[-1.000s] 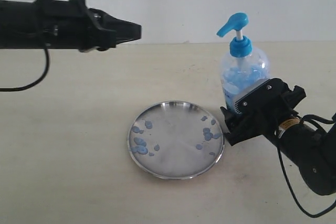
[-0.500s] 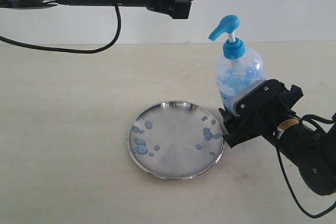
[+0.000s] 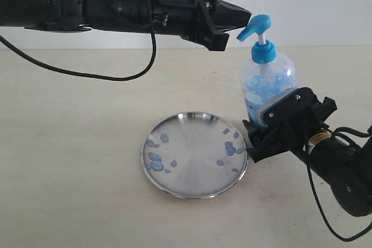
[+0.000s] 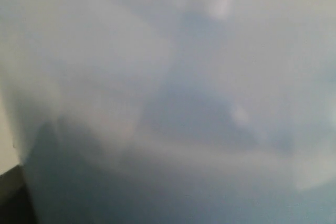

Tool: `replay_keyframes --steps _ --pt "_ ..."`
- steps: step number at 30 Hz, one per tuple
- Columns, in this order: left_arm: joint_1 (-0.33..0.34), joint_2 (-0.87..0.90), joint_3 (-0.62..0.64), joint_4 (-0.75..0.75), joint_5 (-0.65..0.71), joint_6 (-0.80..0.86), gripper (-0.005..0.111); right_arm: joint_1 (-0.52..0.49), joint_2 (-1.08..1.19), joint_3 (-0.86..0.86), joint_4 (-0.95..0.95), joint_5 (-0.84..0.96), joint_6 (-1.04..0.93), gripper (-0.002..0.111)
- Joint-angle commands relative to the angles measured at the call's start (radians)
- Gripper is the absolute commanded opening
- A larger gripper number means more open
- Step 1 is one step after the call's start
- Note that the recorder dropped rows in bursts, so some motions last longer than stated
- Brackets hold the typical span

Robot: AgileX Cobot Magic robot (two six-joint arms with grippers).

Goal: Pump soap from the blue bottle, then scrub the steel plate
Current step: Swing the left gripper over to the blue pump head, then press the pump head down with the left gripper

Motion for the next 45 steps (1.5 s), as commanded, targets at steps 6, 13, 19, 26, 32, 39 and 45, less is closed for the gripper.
replay_keyframes --steps 6,13,19,26,32,39,45 --pt "-0.01 0.005 -0.06 -0.006 -0.001 0.021 0.004 -0.001 0.013 0.012 -0.004 0.079 0.058 0.0" --pt "-0.023 0.005 -0.117 -0.006 0.041 0.013 0.004 -0.001 0.013 0.012 -0.002 0.079 0.066 0.0" --pt "-0.071 0.033 -0.117 -0.006 0.023 0.037 0.004 -0.001 0.013 0.012 -0.002 0.079 0.066 0.0" --pt "-0.08 0.091 -0.156 -0.006 -0.042 0.067 0.004 -0.001 0.013 0.012 -0.002 0.081 0.066 0.0" --pt "-0.08 0.116 -0.215 -0.006 -0.046 0.065 0.004 -0.001 0.013 0.012 -0.002 0.083 0.066 0.0" --pt "-0.08 0.154 -0.217 -0.006 -0.041 0.017 0.004 -0.001 0.013 0.012 -0.002 0.083 0.066 0.0" --pt "-0.08 0.163 -0.217 0.029 -0.041 -0.05 0.004 -0.001 0.013 0.012 -0.002 0.076 0.066 0.0"
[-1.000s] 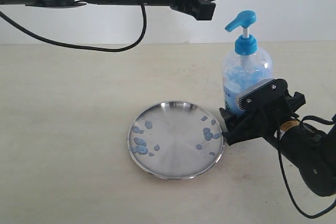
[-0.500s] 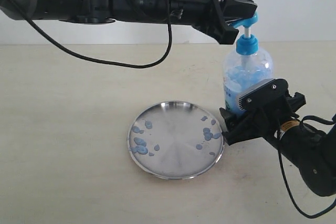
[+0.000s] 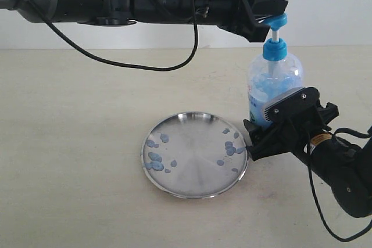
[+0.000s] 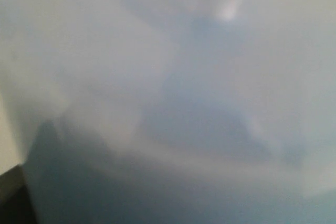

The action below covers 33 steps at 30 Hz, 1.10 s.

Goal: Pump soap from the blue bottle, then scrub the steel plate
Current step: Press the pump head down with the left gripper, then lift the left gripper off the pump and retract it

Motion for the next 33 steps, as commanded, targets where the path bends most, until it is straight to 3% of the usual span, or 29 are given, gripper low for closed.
replay_keyframes --steps 1,6,26,27,30,33 --pt "-0.005 0.019 -0.001 0.082 -0.008 -0.095 0.004 -0.001 0.013 0.012 -0.019 0.073 -0.024 0.0" --pt "-0.005 0.025 -0.001 0.237 -0.006 -0.218 0.004 -0.001 0.013 0.012 -0.019 0.08 -0.024 0.0" --pt "-0.005 0.093 -0.001 0.247 -0.012 -0.228 0.004 -0.001 0.013 0.012 -0.019 0.083 -0.024 0.0" --pt "-0.005 0.093 -0.001 0.236 -0.017 -0.216 0.004 -0.001 0.013 0.012 -0.019 0.083 -0.024 0.0" --pt "-0.005 0.066 -0.001 0.015 -0.035 -0.009 0.004 -0.001 0.013 0.012 -0.019 0.083 -0.024 0.0" --pt "-0.005 0.007 -0.006 0.013 -0.13 0.084 0.004 -0.001 0.013 0.012 -0.019 0.079 0.022 0.0"
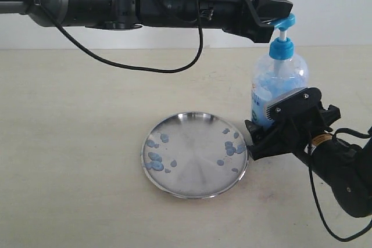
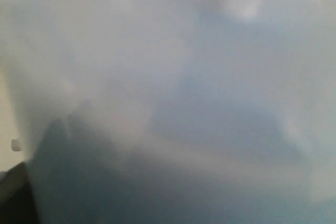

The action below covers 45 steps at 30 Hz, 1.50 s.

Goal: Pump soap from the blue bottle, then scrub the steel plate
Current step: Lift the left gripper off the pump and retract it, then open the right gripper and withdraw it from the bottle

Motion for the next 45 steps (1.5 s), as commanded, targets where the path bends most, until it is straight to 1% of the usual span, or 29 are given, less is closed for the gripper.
replay_keyframes --steps 1,3,4,14,16,18,19,20,22,24,25,32,36,41,45 --pt "-0.003 -0.048 0.018 0.025 -0.183 0.094 0.004 -0.001 0.013 0.009 -0.033 0.065 0.035 0.0" --pt "-0.003 -0.08 0.018 0.025 -0.265 0.099 0.004 -0.001 0.013 0.009 -0.033 0.063 0.108 0.0" --pt "-0.003 -0.096 0.024 0.025 -0.282 0.099 0.004 -0.001 0.013 0.009 -0.033 0.062 0.136 0.0" --pt "0.0 -0.267 0.175 0.025 -0.382 0.123 0.004 -0.001 0.013 0.009 -0.033 0.041 0.149 0.0" --pt "0.0 -0.311 0.213 0.025 -0.383 0.131 0.004 -0.001 0.013 0.009 -0.033 0.041 0.149 0.005" --pt "0.0 -0.366 0.257 0.025 -0.386 0.137 0.004 -0.001 0.013 0.009 -0.033 0.041 0.149 0.018" --pt "0.0 -0.394 0.279 0.025 -0.392 0.137 0.004 -0.001 0.013 0.009 -0.033 0.041 0.146 0.028" --pt "0.0 -0.424 0.302 0.025 -0.411 0.137 0.004 -0.001 0.013 0.009 -0.033 0.041 0.144 0.042" --pt "0.0 -0.491 0.353 0.025 -0.465 0.141 0.004 -0.001 0.013 0.007 -0.024 0.041 0.14 0.074" --pt "0.0 -0.555 0.409 0.025 -0.526 0.141 0.004 -0.001 0.013 0.007 0.002 0.041 0.142 0.098" --pt "0.0 -0.593 0.444 0.025 -0.56 0.135 0.004 -0.001 0.013 0.007 0.013 0.041 0.142 0.105" --pt "0.043 -0.86 0.697 0.025 -0.711 0.022 0.004 -0.001 0.013 0.007 0.023 0.048 0.142 0.104" --pt "0.066 -1.024 0.831 0.025 -0.837 0.017 0.004 -0.001 -0.009 0.011 0.023 0.058 0.142 0.104" --pt "0.07 -1.199 0.962 0.025 -0.929 0.002 0.004 -0.001 -0.14 0.011 0.023 0.204 0.149 0.104" --pt "0.07 -1.322 1.083 0.025 -0.986 -0.063 0.004 -0.001 -0.303 0.011 0.023 0.395 0.149 0.104"
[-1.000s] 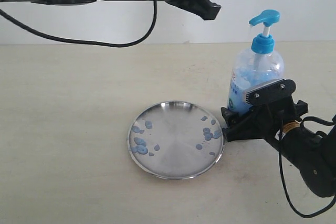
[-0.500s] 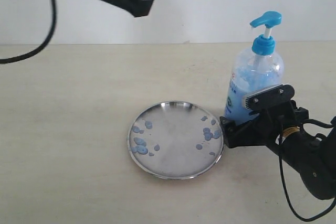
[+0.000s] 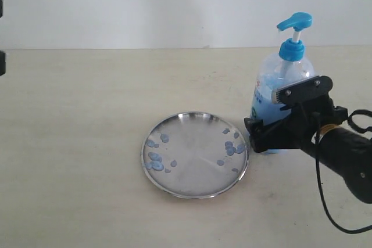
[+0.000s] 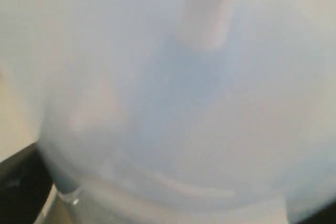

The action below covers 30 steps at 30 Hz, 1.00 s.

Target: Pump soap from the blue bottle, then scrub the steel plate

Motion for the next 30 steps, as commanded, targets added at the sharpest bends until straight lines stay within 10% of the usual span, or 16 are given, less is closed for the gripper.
replay_keyframes --steps 1,13,15,19,21,30 --pt "0.002 -0.123 0.13 -0.002 -0.07 -0.098 0.004 -0.001 -0.186 0.003 0.006 0.205 0.004 0.104" --pt "0.002 -0.338 0.295 -0.002 -0.09 -0.251 0.004 -0.001 -0.751 0.003 0.01 0.996 0.194 0.099" --pt "0.002 -0.353 0.295 -0.002 -0.092 -0.253 0.004 -0.001 -0.858 0.003 0.01 1.115 0.246 0.079" --pt "0.002 -0.356 0.302 -0.002 -0.092 -0.257 0.004 -0.001 -1.111 0.003 0.02 1.342 0.27 0.002" --pt "0.002 -0.356 0.307 -0.002 -0.092 -0.261 0.004 -0.001 -1.241 0.003 0.056 1.425 0.277 0.005" --pt "0.002 -0.356 0.307 -0.002 -0.087 -0.288 0.004 -0.001 -1.73 0.346 0.037 0.763 -0.023 0.0"
